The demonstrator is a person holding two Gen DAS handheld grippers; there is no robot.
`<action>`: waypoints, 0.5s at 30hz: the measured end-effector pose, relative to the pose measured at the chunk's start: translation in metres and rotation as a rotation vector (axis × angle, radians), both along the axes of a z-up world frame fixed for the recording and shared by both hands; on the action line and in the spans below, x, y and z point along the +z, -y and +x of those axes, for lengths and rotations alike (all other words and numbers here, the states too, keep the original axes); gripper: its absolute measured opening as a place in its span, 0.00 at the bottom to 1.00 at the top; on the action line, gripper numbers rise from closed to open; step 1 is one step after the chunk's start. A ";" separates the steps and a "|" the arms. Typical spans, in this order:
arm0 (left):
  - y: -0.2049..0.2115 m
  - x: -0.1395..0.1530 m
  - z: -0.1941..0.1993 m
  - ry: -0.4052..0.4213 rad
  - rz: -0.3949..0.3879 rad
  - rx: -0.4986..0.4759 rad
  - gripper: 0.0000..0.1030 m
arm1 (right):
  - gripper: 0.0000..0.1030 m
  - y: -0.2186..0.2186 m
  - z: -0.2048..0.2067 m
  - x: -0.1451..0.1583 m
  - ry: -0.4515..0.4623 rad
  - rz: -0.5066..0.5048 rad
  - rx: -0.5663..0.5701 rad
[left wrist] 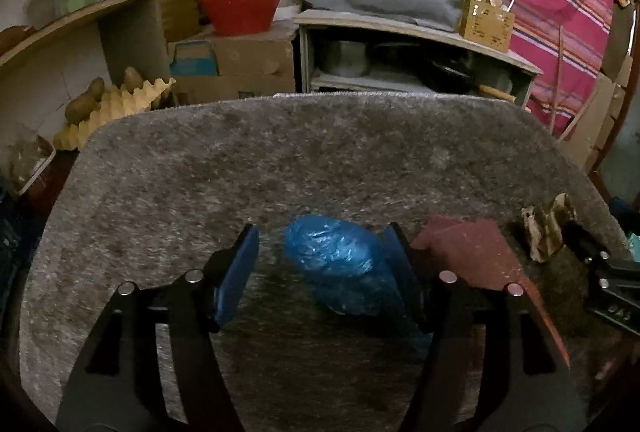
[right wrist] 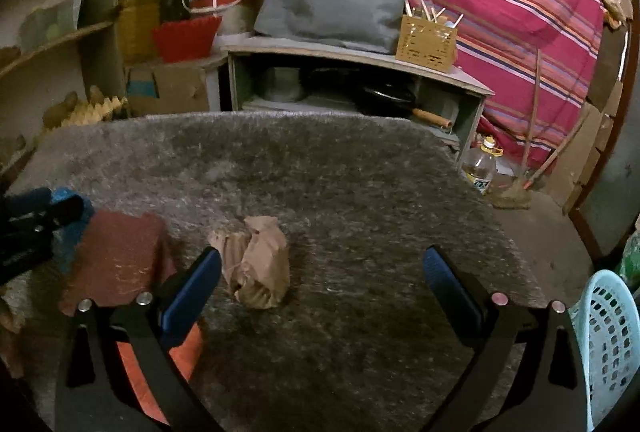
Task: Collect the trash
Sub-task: 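Grasp the blue plastic bag with the left tool while the right tool grasps another brown paper, then carry the blue bag and brown paper over the blue basket and open both tools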
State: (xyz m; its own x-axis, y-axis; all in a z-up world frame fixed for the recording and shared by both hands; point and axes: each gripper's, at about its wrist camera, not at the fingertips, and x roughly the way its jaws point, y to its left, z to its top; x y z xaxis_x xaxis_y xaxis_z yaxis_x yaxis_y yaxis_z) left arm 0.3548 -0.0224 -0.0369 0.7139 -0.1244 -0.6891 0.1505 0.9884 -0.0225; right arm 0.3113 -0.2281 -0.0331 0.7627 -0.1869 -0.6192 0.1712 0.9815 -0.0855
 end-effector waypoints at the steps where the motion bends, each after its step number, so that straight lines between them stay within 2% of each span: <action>1: 0.000 -0.003 0.002 -0.018 -0.010 -0.007 0.62 | 0.96 0.000 0.003 -0.002 -0.009 0.005 0.001; 4: 0.008 -0.010 0.004 -0.049 0.002 -0.038 0.59 | 0.95 0.001 0.010 -0.007 -0.030 0.032 0.006; 5: 0.012 -0.012 0.003 -0.052 0.022 -0.055 0.52 | 0.93 0.001 0.012 -0.008 -0.031 0.039 0.010; 6: 0.015 -0.013 0.003 -0.054 0.029 -0.065 0.41 | 0.84 0.001 0.014 -0.009 -0.034 0.043 0.016; 7: 0.017 -0.015 0.003 -0.060 0.028 -0.077 0.38 | 0.78 0.001 0.016 -0.010 -0.042 0.044 0.020; 8: 0.016 -0.015 0.004 -0.065 0.022 -0.082 0.34 | 0.66 0.000 0.018 -0.011 -0.054 0.048 0.025; 9: 0.015 -0.014 0.004 -0.065 0.018 -0.081 0.31 | 0.60 0.000 0.020 -0.013 -0.062 0.054 0.031; 10: 0.013 -0.013 0.004 -0.065 0.017 -0.084 0.29 | 0.58 -0.001 0.021 -0.014 -0.069 0.060 0.038; 14: 0.007 -0.002 0.002 -0.036 0.033 -0.074 0.25 | 0.30 -0.003 0.020 -0.014 -0.068 0.082 0.079; 15: 0.004 0.002 0.001 -0.026 0.033 -0.069 0.25 | 0.30 -0.003 0.018 -0.012 -0.063 0.086 0.085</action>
